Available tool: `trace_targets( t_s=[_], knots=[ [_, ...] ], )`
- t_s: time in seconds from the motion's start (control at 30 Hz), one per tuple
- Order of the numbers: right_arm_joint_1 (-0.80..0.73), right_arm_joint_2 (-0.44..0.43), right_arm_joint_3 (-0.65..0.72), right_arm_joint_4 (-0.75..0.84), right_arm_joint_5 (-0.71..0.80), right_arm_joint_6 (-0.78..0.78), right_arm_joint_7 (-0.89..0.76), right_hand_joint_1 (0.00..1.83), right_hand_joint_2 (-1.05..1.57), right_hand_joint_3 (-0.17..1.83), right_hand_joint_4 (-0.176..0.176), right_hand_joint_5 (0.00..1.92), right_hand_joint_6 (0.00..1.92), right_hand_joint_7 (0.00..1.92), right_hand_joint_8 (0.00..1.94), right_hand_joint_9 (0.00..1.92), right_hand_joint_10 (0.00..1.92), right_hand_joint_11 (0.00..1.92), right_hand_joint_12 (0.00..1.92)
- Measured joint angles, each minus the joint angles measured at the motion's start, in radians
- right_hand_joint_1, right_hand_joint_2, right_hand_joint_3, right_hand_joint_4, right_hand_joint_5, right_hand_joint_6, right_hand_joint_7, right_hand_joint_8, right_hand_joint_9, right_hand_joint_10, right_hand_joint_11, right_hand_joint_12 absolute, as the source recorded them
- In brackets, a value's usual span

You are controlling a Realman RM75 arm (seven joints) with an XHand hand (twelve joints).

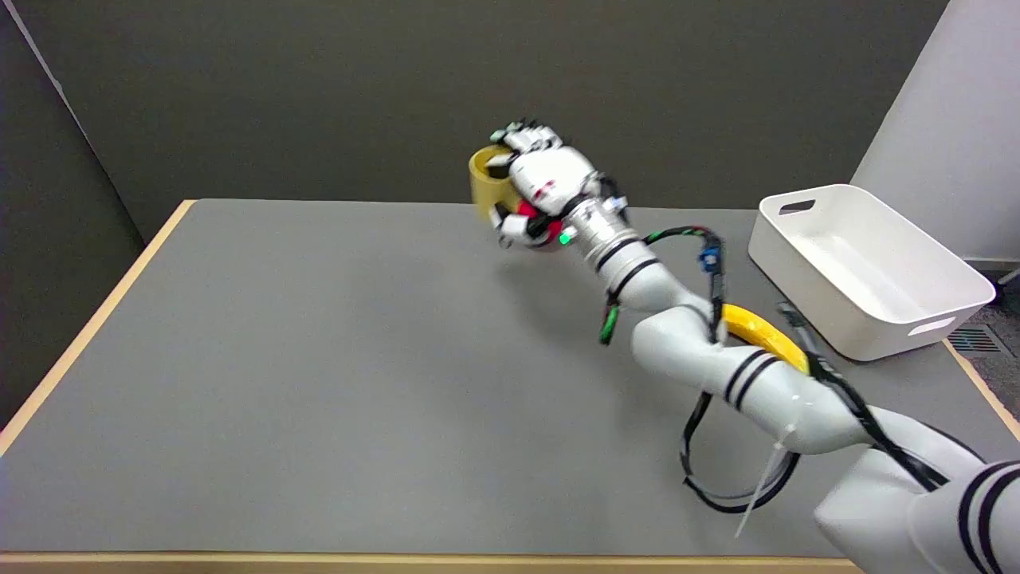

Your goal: Place the yellow cup in the white box.

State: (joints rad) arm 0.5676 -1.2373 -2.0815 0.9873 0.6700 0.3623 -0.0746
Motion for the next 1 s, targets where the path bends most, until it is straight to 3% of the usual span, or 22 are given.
trace_targets(
  t_s=[0.07, 0.13, 0.23, 0.43, 0.83, 1.0],
  knots=[
    [-0.016, 0.026, 0.038, 0.042, 0.013, -0.008, -0.037, 0.87, 1.06, 0.51, 0.115, 0.66, 1.59, 0.21, 0.30, 0.02, 0.41, 0.00, 0.78],
    [-0.031, 0.054, 0.072, 0.078, 0.030, -0.016, -0.076, 0.87, 1.01, 0.67, 0.095, 0.65, 1.67, 0.16, 0.43, 0.02, 0.41, 0.00, 0.80],
    [-0.052, 0.104, 0.124, 0.130, 0.068, -0.028, -0.140, 0.88, 1.04, 0.53, 0.126, 0.67, 1.58, 0.22, 0.31, 0.02, 0.46, 0.00, 0.84],
    [-0.086, 0.198, 0.210, 0.183, 0.168, -0.047, -0.248, 0.88, 1.04, 0.54, 0.130, 0.68, 1.58, 0.23, 0.32, 0.03, 0.47, 0.00, 0.86],
    [-0.188, 0.372, 0.417, 0.166, 0.342, -0.081, -0.395, 0.88, 1.04, 0.54, 0.132, 0.67, 1.58, 0.23, 0.32, 0.03, 0.48, 0.00, 0.85],
    [-0.251, 0.418, 0.517, 0.130, 0.382, -0.089, -0.425, 0.88, 1.05, 0.53, 0.116, 0.66, 1.59, 0.23, 0.31, 0.03, 0.48, 0.00, 0.84]
  ],
)
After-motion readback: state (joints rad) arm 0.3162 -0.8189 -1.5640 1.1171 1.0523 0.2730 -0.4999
